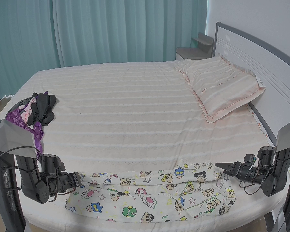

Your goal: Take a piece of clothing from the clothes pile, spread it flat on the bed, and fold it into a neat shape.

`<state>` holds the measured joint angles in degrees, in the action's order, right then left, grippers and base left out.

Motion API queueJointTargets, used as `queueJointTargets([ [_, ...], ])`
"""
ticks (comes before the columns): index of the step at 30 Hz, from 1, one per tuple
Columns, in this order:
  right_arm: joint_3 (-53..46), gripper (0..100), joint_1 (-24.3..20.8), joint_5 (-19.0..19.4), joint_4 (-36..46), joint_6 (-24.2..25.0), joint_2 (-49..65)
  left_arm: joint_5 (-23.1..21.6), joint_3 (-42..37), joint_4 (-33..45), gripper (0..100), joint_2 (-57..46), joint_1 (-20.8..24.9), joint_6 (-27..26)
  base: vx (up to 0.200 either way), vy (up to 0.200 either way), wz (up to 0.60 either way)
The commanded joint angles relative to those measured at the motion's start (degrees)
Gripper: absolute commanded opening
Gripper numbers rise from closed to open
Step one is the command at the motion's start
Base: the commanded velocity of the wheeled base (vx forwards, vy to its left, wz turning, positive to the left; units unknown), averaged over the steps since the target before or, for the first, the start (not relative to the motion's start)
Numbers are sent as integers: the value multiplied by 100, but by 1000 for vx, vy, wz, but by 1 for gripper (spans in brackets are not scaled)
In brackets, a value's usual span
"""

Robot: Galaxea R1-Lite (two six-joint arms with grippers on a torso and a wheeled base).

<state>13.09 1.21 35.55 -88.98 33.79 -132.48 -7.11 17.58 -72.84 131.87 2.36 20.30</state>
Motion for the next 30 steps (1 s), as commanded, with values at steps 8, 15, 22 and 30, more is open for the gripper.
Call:
queueJointTargets([
  [8,27,100,-332,-13,-76,145,-129,8,9,-2,0,15,1,1,0,0,0],
  [15,431,100,-674,-268,30,435,-393,16,26,-2,0,15,1,-8,0,0,0],
  [22,747,100,-956,-400,320,435,-604,16,70,-2,0,6,1,-8,0,0,0],
  [30,783,0,-824,-426,803,426,-279,34,202,-73,0,-21,1,-26,0,0,0],
])
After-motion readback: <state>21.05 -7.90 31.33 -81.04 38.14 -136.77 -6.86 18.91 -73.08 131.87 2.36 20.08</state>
